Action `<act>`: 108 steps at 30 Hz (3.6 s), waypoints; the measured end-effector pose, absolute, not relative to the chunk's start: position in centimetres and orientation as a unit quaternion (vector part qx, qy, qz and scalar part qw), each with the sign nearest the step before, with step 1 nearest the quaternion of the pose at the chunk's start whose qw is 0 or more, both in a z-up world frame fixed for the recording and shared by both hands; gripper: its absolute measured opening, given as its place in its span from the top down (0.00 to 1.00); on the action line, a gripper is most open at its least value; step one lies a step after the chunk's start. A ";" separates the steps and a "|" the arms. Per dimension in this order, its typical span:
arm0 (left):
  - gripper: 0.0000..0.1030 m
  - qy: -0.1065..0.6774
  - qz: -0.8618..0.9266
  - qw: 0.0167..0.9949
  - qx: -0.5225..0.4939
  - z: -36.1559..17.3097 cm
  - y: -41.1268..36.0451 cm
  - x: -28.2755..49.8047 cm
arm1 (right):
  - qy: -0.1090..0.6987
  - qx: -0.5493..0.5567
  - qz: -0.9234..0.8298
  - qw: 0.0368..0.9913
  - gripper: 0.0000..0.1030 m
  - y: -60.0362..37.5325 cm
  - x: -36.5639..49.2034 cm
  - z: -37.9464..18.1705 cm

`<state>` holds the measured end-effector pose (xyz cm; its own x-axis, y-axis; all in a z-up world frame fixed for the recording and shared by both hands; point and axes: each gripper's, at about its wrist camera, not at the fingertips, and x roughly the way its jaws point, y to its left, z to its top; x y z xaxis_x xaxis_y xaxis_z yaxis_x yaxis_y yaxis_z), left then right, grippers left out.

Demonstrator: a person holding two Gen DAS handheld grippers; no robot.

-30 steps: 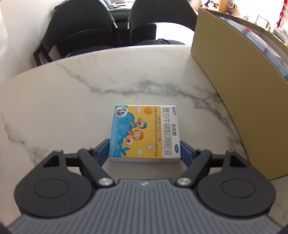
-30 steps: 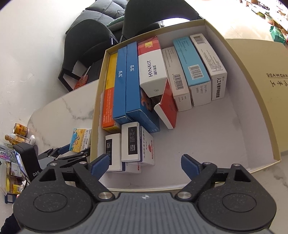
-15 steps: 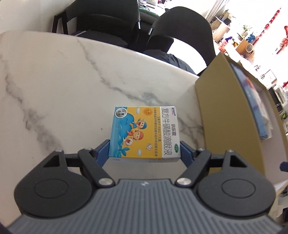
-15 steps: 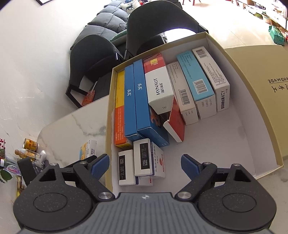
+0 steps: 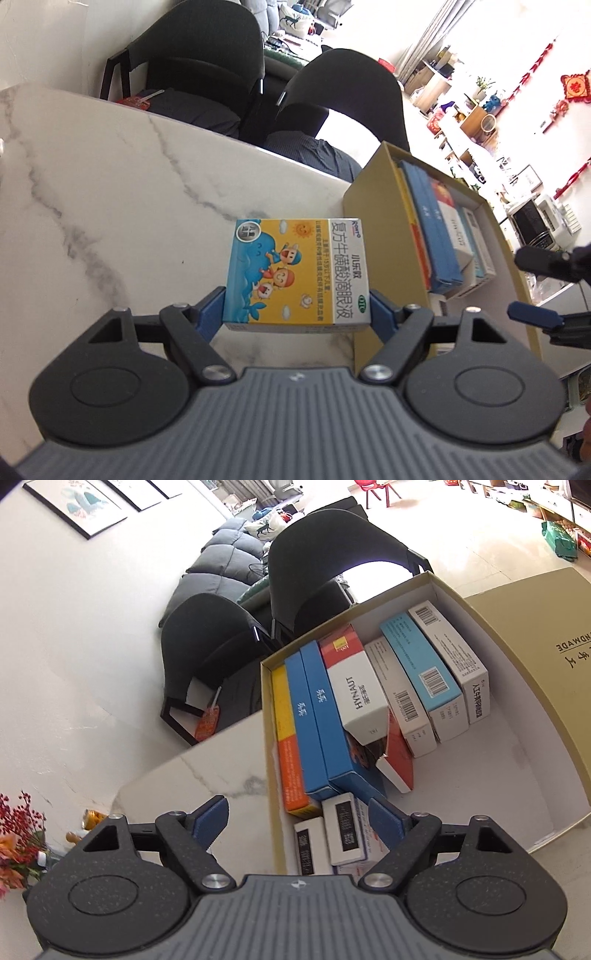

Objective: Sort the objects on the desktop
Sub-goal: 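Lift the yellow cartoon box with the left tool toward the shoe box, then grasp the yellow box with the right tool while the left tool opens, then carry the yellow box with the right tool into the shoe box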

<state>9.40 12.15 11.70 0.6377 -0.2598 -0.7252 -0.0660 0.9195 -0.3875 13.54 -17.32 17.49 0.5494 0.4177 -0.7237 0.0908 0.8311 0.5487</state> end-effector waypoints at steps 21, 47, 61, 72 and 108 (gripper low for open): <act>0.23 0.409 -0.095 0.882 -0.214 13.1 11.7 7.3 | 0.488 0.285 0.184 0.804 0.18 -11.5 11.8 18.1; 0.23 0.390 -0.114 0.873 -0.271 12.3 14.6 4.8 | 0.522 0.273 0.221 0.777 0.22 -6.3 11.7 16.8; 0.14 0.405 -0.154 0.860 -0.271 11.9 14.5 5.1 | 0.541 0.248 0.219 0.773 0.79 -5.4 11.5 16.0; 0.02 0.412 -0.160 0.858 -0.261 12.2 15.2 4.2 | 0.519 0.246 0.199 0.794 0.79 -6.4 10.9 16.9; 0.00 0.434 -0.041 0.881 -0.184 16.0 5.1 1.5 | 0.443 0.287 0.175 0.831 0.79 -24.5 10.1 20.0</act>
<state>1.46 5.05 15.98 0.6201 -0.2320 -0.7495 -0.0867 0.9292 -0.3594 10.05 -24.50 20.03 0.5471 0.5451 -0.6352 -0.0367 0.7738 0.6324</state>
